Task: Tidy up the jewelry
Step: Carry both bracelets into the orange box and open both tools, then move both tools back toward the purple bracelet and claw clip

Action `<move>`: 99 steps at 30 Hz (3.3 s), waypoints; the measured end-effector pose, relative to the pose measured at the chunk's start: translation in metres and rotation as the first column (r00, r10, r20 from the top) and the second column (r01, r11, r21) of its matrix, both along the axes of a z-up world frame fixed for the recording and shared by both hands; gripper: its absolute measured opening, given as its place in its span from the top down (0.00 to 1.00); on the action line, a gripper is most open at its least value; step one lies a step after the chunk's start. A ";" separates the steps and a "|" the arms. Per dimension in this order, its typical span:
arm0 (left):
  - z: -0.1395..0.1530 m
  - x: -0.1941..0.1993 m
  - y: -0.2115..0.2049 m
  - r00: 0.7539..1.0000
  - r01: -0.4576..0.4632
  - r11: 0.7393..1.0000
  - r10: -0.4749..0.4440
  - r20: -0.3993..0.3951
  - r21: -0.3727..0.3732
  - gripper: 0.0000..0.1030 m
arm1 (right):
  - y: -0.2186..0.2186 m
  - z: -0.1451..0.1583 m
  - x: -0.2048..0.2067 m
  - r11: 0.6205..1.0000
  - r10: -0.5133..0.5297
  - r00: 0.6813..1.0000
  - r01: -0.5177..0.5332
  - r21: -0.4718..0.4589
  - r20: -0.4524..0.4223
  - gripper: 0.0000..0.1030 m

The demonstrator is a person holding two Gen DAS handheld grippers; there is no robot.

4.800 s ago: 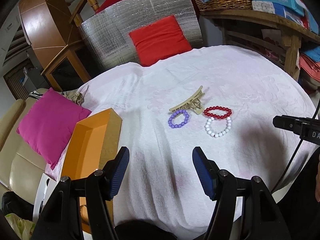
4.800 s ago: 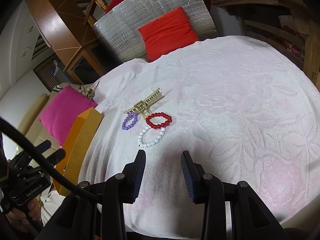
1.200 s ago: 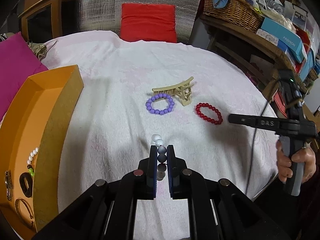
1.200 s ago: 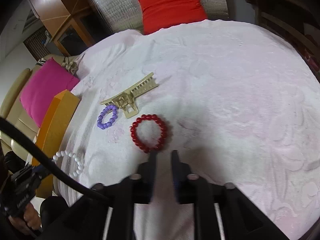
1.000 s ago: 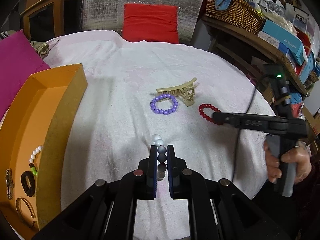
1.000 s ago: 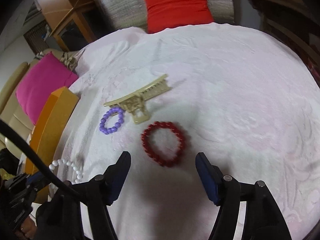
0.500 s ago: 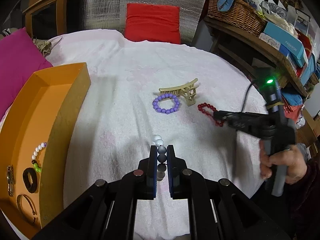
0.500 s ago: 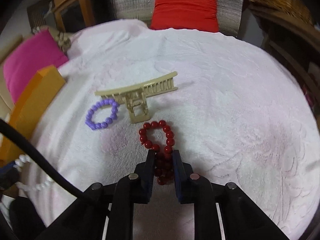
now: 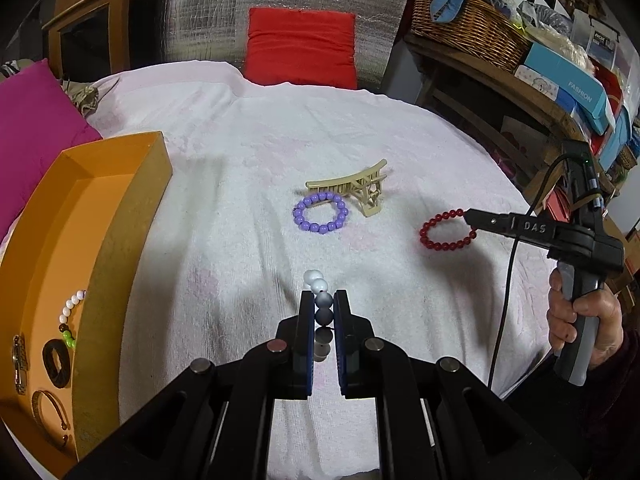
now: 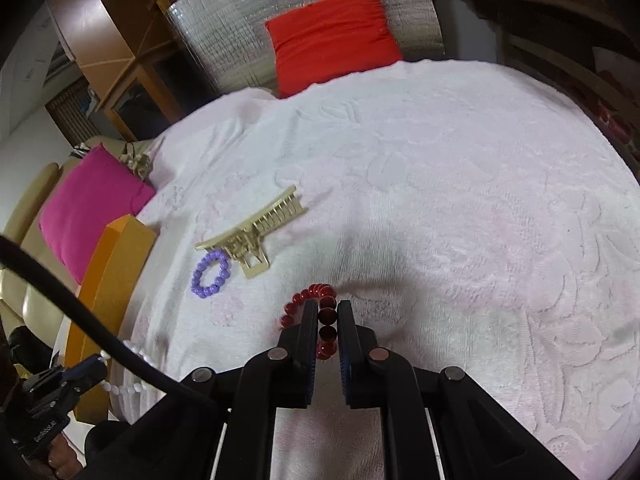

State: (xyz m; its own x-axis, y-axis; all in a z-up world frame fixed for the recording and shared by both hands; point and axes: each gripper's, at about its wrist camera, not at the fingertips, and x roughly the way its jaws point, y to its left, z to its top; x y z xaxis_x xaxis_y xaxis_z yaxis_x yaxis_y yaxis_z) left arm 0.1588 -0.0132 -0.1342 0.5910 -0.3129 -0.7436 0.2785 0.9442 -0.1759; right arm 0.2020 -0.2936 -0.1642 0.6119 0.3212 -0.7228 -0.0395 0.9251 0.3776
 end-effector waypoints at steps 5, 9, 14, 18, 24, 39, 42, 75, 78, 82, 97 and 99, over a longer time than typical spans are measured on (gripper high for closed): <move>0.007 -0.001 0.005 1.000 -0.001 1.000 0.002 0.012 -0.011 0.91 | -0.009 0.010 -0.004 0.995 -0.006 0.999 0.002 0.102 0.038 0.90; 0.015 -0.001 0.012 1.000 -0.007 1.000 0.008 0.029 -0.025 0.91 | -0.011 0.019 -0.009 0.986 0.003 0.998 -0.013 0.165 0.063 0.90; 0.027 0.000 0.029 0.999 -0.016 0.999 0.018 0.051 -0.049 0.91 | -0.002 0.027 -0.019 0.976 0.033 0.995 -0.052 0.212 0.091 0.90; 0.044 0.001 0.054 0.996 -0.021 0.999 0.024 0.084 -0.040 0.91 | 0.022 0.034 -0.019 0.975 0.082 0.991 -0.102 0.198 0.108 0.90; 0.073 0.009 0.116 0.989 -0.076 0.997 0.078 0.127 -0.016 0.91 | 0.079 0.048 -0.004 0.956 0.183 0.976 -0.205 0.210 0.118 0.90; 0.023 0.060 0.257 0.973 -0.230 0.972 0.230 0.019 0.049 0.91 | 0.327 0.069 0.067 0.837 0.513 0.854 -0.521 0.169 0.093 0.90; -0.005 0.065 0.266 0.969 -0.242 0.969 0.244 -0.038 0.046 0.91 | 0.358 0.047 0.067 0.821 0.548 0.835 -0.548 0.163 0.047 0.89; 0.028 -0.012 0.110 0.984 -0.176 0.960 0.170 0.049 0.219 0.42 | 0.163 0.042 -0.022 0.944 0.320 0.945 -0.324 0.057 0.074 0.54; 0.037 -0.015 0.085 0.986 -0.164 0.955 0.148 0.081 0.247 0.38 | 0.139 0.040 -0.034 0.956 0.285 0.954 -0.289 0.043 0.092 0.54; 0.046 -0.018 0.060 0.987 -0.148 0.949 0.124 0.104 0.278 0.38 | 0.116 0.043 -0.045 0.969 0.242 0.961 -0.247 0.021 0.136 0.54; 0.045 -0.019 0.001 0.989 -0.125 0.923 0.087 0.118 0.364 0.37 | 0.061 0.049 -0.053 0.985 0.142 0.973 -0.157 0.071 0.183 0.52; 0.045 -0.019 -0.003 0.989 -0.122 0.919 0.083 0.118 0.374 0.37 | 0.056 0.049 -0.054 0.986 0.132 0.975 -0.148 0.077 0.180 0.52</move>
